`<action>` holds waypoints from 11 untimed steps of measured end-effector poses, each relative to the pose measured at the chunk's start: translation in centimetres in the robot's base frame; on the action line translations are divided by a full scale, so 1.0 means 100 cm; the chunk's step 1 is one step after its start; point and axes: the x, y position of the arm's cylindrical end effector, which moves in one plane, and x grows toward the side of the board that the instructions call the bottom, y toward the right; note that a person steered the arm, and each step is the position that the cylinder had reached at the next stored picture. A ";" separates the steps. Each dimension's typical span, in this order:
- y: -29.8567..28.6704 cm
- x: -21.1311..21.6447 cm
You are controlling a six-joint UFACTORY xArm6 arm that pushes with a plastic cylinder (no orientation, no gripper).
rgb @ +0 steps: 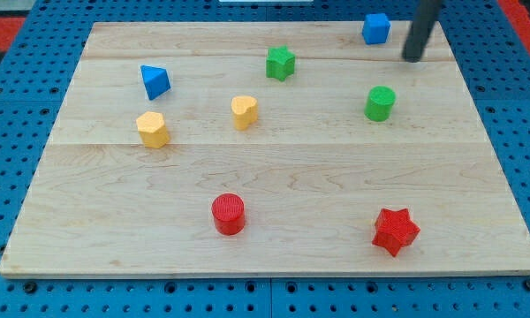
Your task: Move the green star left to the blue cube
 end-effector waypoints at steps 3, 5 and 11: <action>-0.196 0.064; -0.181 0.029; -0.136 -0.059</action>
